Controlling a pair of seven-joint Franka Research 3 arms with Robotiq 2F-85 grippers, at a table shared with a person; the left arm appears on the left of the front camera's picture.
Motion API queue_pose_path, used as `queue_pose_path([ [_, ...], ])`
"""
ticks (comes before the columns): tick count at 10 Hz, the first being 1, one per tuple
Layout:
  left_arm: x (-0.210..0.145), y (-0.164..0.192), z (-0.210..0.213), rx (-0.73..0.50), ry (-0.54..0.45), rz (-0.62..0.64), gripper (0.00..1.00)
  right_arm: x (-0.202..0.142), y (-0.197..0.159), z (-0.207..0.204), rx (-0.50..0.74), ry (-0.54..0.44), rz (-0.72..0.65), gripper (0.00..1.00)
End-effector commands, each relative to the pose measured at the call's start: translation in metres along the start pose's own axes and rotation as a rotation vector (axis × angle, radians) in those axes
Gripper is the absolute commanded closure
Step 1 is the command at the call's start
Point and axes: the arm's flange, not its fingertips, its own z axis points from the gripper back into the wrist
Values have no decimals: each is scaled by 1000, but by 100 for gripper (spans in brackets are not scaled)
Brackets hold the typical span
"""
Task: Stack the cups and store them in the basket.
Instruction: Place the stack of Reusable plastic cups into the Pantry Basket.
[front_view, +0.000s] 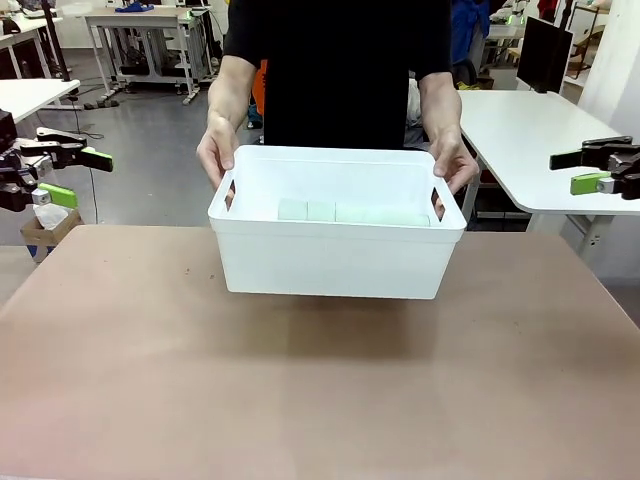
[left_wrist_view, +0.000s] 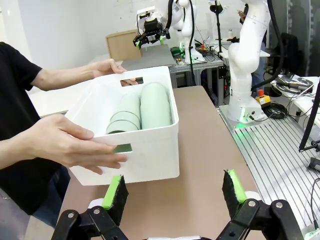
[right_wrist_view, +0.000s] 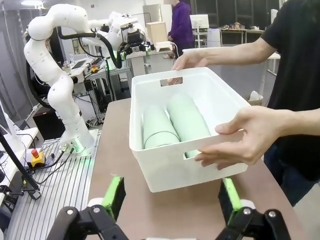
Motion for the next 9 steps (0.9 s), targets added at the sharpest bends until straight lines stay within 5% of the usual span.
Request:
queue_pose_path([
  [1, 2, -1, -1, -2, 0, -3, 0, 4, 1, 1, -14, 8, -2, 0],
  [9, 2, -1, -1, -2, 0, -3, 0, 4, 1, 1, -14, 8, -2, 0],
])
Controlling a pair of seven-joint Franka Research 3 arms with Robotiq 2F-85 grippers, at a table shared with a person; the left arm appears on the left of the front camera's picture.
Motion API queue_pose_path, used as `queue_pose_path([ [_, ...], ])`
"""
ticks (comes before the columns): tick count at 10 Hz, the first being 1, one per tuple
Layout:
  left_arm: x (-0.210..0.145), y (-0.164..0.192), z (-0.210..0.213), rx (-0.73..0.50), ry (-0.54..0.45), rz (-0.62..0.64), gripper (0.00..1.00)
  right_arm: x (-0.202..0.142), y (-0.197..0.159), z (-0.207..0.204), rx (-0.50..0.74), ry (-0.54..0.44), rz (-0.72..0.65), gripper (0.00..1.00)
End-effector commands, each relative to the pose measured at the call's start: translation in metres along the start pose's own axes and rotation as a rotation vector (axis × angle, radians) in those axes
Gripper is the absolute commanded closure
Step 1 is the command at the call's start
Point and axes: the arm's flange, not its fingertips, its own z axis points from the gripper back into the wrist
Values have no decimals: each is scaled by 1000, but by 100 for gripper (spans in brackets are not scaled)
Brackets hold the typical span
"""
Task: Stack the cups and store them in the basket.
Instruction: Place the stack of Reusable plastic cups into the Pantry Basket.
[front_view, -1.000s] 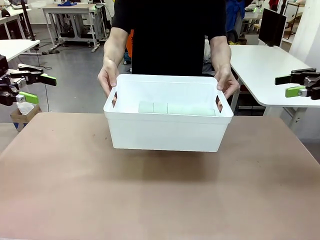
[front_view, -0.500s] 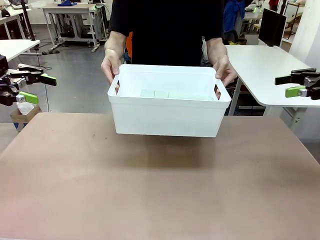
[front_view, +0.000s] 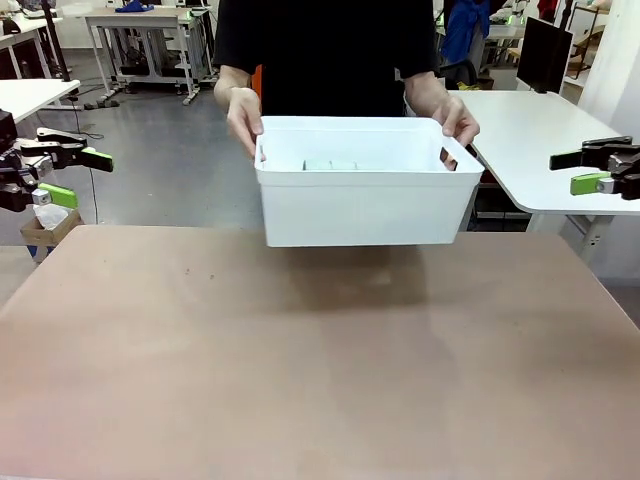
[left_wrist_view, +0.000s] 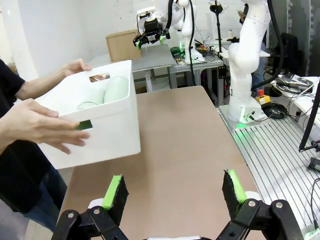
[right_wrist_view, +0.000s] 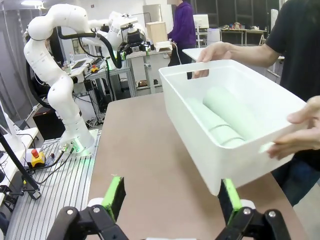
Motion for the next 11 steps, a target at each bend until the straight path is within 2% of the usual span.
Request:
queue_pose_path([
  [1, 2, -1, -1, -2, 0, -3, 0, 4, 1, 1, -14, 8, -2, 0],
  [11, 2, -1, -1, -2, 0, -3, 0, 4, 1, 1, -14, 8, -2, 0],
])
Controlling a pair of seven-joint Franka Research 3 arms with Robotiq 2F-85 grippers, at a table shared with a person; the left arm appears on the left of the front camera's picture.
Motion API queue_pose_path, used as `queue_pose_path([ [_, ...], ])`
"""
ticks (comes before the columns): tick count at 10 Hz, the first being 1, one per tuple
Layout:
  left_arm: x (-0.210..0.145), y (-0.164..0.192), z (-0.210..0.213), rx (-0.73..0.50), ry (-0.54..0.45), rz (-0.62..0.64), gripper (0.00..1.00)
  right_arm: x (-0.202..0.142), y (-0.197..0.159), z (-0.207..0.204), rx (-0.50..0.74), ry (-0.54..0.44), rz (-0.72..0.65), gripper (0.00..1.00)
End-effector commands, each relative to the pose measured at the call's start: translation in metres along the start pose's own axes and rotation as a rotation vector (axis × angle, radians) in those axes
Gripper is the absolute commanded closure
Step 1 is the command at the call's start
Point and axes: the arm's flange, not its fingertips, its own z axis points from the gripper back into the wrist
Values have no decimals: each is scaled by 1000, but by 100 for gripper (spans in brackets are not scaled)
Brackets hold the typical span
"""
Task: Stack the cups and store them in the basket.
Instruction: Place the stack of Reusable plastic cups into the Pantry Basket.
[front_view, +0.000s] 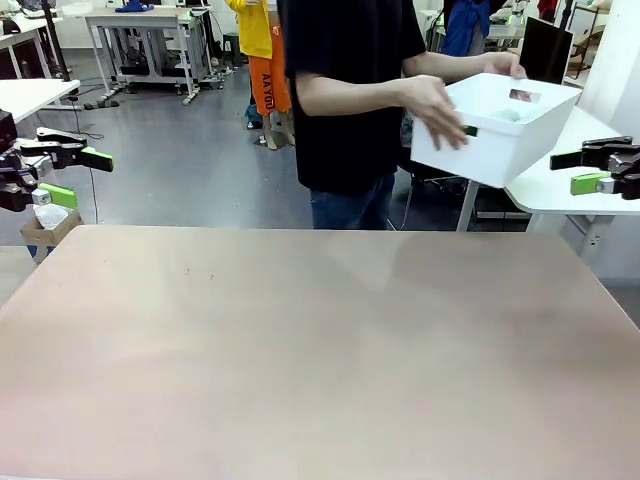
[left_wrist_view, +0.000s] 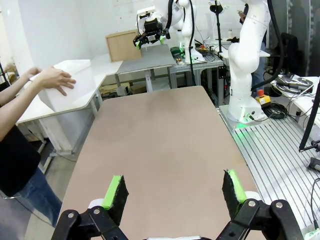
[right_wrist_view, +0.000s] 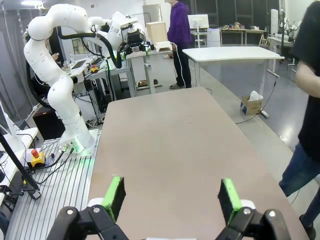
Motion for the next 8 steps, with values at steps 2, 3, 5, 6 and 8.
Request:
queue_pose_path([
  [2, 2, -1, -1, -1, 0, -3, 0, 4, 1, 1, -14, 8, -2, 0],
  [3, 2, -1, -1, -1, 0, -3, 0, 4, 1, 1, -14, 8, -2, 0],
  [5, 2, -1, -1, -1, 0, -3, 0, 4, 1, 1, -14, 8, -2, 0],
  [6, 2, -1, -1, -1, 0, -3, 0, 4, 1, 1, -14, 8, -2, 0],
  [8, 2, -1, -1, -1, 0, -3, 0, 4, 1, 1, -14, 8, -2, 0],
])
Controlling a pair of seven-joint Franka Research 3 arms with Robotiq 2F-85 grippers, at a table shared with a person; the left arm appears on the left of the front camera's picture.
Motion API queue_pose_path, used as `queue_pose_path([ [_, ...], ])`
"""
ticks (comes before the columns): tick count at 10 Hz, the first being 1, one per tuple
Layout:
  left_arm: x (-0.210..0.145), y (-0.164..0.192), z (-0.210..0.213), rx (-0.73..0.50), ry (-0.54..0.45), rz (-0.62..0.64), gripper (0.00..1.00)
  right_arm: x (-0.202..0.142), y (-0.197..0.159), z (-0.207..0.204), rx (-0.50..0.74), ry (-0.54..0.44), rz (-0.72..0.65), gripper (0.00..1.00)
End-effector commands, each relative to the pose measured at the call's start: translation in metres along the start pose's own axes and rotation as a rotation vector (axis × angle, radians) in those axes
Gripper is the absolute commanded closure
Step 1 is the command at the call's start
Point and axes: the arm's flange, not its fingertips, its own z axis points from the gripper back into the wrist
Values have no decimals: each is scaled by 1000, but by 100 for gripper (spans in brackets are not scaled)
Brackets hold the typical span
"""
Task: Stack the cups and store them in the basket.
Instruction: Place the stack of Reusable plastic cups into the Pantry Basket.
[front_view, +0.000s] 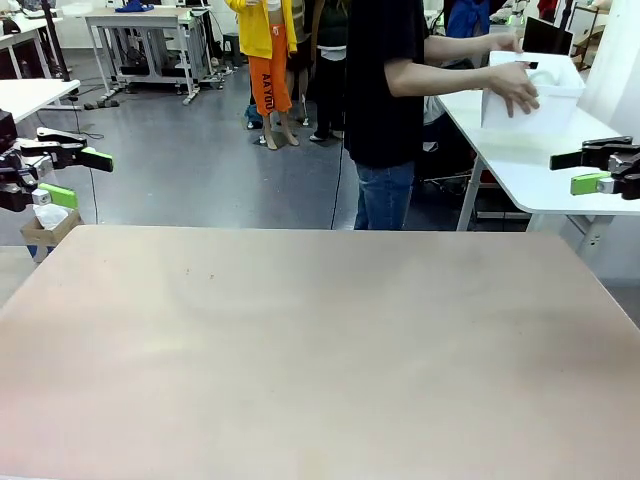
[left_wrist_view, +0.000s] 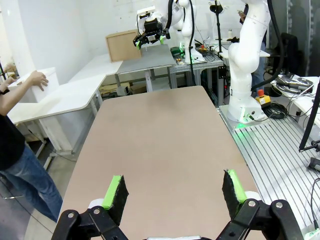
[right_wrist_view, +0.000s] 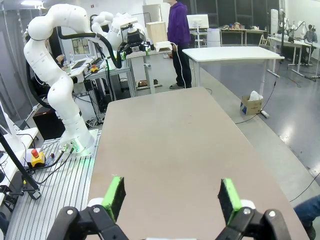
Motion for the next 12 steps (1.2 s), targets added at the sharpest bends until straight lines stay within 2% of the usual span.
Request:
queue_pose_path([
  [1, 2, -1, -1, -2, 0, -3, 0, 4, 1, 1, -14, 8, -2, 0],
  [12, 2, -1, -1, -2, 0, -3, 0, 4, 1, 1, -14, 8, -2, 0],
])
